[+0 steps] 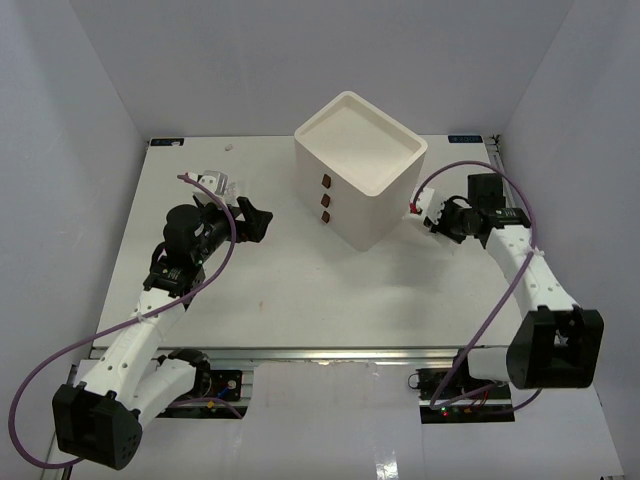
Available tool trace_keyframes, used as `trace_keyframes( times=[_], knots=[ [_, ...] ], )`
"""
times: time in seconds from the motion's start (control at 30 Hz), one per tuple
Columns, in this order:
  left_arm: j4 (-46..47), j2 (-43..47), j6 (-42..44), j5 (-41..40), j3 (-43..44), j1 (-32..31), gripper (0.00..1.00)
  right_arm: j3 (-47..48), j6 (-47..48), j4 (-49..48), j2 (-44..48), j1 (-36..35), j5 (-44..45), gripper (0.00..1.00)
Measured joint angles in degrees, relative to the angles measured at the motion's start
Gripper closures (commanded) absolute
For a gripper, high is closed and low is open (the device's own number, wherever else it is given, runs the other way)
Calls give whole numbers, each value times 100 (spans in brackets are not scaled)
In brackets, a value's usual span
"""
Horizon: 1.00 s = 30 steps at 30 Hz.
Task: Organize the makeup
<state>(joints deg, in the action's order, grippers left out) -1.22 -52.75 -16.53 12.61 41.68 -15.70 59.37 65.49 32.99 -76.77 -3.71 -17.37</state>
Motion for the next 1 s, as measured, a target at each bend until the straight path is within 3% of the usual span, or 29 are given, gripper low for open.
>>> trace_keyframes(
  times=[0.23,0.4,0.57,0.77,1.0],
  knots=[
    [-10,0,0,-33,-4,0,2,107,-503,706,1585,-518,-1222,91],
    [-10,-8,8,-123,-8,0,2,827,-1180,687,1884,-1202,-1667,91],
    [-27,-71,46,-220,-8,0,2,1767,-2077,81,1223,-1624,-1646,92],
    [-117,-182,113,-372,-8,0,2,3003,-2924,-627,-301,-1953,-985,88],
    [-158,-195,157,-479,-8,0,2,3366,-3231,-972,-1096,-1995,149,81]
  ],
)
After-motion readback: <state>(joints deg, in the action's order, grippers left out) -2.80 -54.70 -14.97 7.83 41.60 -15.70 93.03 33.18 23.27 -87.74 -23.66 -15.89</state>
